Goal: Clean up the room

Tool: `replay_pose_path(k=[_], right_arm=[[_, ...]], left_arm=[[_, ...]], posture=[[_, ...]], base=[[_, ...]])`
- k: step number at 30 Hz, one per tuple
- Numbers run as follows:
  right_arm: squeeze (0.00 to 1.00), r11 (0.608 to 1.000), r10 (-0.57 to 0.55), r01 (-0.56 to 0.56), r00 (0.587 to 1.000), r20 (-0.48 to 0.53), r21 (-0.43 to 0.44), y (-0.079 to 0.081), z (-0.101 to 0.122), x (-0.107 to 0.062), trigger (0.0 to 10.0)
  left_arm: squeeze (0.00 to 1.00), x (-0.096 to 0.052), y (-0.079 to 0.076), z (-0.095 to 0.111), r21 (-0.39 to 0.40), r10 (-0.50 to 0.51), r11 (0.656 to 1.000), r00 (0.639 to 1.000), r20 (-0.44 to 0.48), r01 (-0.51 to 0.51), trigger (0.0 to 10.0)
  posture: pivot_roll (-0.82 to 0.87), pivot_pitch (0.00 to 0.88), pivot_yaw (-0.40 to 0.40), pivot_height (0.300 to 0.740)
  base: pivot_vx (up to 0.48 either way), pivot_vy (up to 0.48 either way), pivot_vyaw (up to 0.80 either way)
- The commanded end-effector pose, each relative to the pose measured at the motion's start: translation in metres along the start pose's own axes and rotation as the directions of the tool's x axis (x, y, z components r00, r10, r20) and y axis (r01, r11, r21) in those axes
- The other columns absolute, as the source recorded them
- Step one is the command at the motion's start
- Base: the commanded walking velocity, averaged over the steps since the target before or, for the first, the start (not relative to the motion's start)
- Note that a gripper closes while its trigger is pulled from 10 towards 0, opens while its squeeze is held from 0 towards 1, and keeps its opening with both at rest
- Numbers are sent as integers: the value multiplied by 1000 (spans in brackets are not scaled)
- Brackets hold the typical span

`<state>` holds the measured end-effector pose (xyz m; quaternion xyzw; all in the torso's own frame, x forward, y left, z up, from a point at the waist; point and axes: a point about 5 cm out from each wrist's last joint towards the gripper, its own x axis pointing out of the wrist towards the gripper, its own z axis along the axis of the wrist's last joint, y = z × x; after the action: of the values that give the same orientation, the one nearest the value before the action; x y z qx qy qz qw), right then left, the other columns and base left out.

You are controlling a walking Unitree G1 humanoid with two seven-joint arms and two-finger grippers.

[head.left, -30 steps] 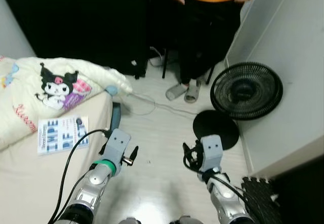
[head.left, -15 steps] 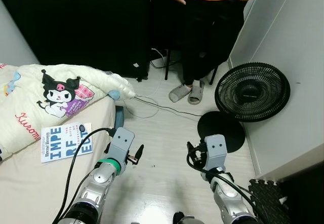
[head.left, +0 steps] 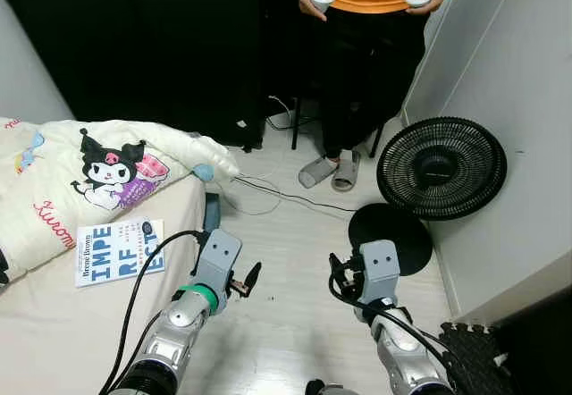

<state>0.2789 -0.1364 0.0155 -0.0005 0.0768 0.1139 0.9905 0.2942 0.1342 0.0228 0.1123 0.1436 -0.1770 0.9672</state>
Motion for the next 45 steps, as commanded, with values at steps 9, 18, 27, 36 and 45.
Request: replay_pose_path(k=[9,18,27,36,45], right_arm=[[0,999,31,-35,970,-241,-12,3,-49,-28,10000],[0,977,-38,147,826,-562,151,0,-108,-82,10000],[0,988,20,61,854,-520,140,13,-103,-74,10000],[0,982,-35,110,903,-427,151,-2,-84,-56,10000],[0,974,-91,159,925,-369,159,-10,-74,-48,10000]], left_arm=[[0,-21,8,-51,142,26,990,974,-223,6,10000],[0,-72,28,-118,87,101,994,842,-529,-64,10000],[0,-60,19,-107,59,68,997,879,-471,-46,10000],[0,-36,26,-76,14,76,997,934,-350,-76,10000],[0,-3,15,-23,-40,-14,999,990,-138,8,10000]], posture=[[11,61,45,731],[18,64,34,731],[21,68,33,731],[20,75,40,735],[30,106,91,740]], base=[[0,0,698],[0,0,718],[0,0,701],[0,0,644],[0,0,263]])
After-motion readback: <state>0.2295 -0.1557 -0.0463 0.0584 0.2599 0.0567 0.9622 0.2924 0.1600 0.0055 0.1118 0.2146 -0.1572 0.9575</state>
